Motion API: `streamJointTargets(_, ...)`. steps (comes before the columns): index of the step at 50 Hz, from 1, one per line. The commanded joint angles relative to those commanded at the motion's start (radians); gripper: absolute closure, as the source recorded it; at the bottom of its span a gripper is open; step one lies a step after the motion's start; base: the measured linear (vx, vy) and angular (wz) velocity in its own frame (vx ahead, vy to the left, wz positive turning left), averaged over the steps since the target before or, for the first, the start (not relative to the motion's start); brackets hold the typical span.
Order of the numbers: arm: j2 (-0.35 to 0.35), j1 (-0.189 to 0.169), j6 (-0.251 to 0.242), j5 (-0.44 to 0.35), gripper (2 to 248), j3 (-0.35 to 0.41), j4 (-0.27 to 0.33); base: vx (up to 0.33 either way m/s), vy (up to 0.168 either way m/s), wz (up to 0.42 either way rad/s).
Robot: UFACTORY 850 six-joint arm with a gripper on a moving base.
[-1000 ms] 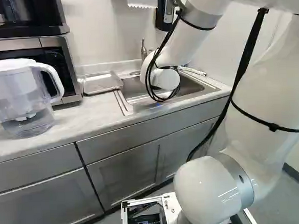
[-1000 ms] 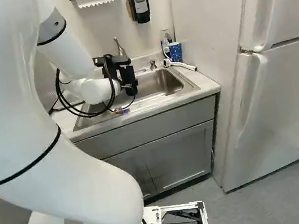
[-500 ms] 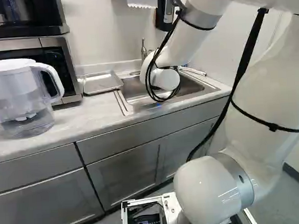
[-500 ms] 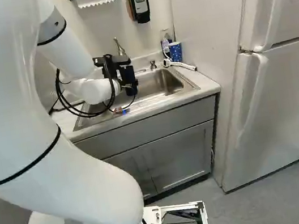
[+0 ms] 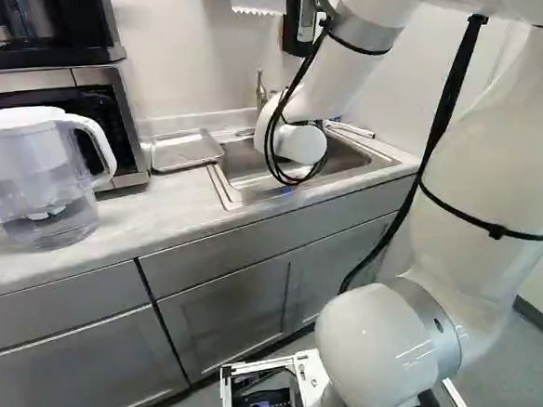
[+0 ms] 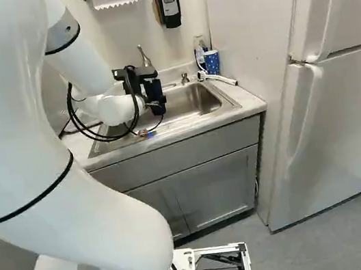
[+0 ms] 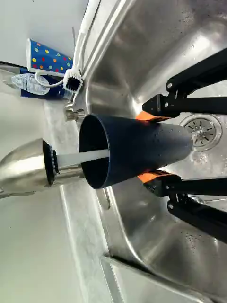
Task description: Rinse the cup and place it in the tray
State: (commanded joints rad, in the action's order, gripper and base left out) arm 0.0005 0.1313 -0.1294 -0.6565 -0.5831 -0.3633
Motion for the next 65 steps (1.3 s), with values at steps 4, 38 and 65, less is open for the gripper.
streamJointTargets(4,0.000,0.000,0.000,0.000,128,0.000,0.000,0.000,0.000,0.000)
streamJointTargets(38,0.000,0.000,0.000,0.000,128,0.000,0.000,0.000,0.000,0.000)
streamJointTargets(65,0.000,0.000,0.000,0.000,128,0.000,0.000,0.000,0.000,0.000)
